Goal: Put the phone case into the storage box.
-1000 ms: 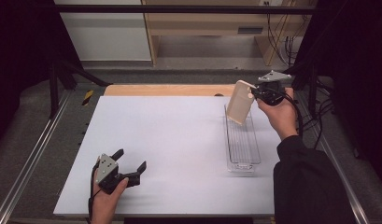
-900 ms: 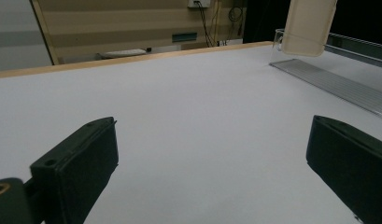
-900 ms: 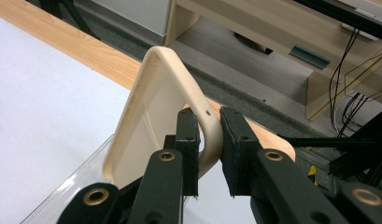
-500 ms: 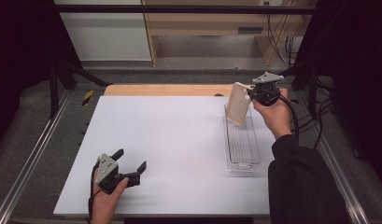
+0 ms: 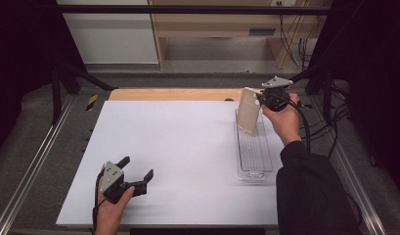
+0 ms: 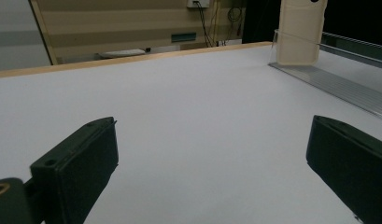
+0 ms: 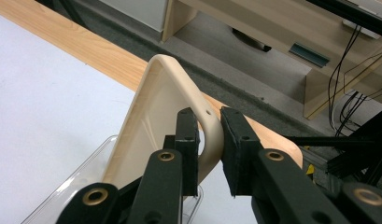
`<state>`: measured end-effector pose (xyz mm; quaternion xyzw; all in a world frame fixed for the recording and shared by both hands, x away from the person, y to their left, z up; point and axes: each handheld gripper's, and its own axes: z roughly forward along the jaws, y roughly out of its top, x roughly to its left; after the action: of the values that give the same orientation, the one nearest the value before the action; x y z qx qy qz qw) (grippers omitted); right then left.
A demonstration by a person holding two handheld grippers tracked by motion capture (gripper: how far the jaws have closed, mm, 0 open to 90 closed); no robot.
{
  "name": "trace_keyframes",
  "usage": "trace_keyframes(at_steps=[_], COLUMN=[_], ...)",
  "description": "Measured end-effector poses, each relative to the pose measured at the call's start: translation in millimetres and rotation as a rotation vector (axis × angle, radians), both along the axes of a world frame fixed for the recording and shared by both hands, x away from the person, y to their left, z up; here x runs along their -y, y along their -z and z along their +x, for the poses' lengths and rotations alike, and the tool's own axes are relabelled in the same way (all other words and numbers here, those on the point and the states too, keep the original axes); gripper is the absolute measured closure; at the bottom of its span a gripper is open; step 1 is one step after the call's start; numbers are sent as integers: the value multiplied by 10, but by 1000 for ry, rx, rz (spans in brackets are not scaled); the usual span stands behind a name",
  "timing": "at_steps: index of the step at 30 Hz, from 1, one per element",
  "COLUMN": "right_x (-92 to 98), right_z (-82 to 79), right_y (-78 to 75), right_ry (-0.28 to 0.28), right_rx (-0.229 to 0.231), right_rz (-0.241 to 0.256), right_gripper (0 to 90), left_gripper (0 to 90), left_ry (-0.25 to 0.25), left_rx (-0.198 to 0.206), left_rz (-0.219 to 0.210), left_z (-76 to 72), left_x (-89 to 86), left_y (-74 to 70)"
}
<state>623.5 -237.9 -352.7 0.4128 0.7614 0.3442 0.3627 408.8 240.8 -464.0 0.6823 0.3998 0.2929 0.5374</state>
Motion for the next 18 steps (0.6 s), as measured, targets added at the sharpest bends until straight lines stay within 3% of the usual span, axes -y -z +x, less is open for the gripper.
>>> trace_keyframes(at_steps=[18], right_x=[-43], right_z=[64], right_y=[68], right_ry=[23], right_rx=[20], right_rz=[10], right_gripper=[768], left_gripper=[20], left_ry=[0], left_rx=[2], left_rz=[-4], left_z=[-3], left_x=[1], left_y=[-2])
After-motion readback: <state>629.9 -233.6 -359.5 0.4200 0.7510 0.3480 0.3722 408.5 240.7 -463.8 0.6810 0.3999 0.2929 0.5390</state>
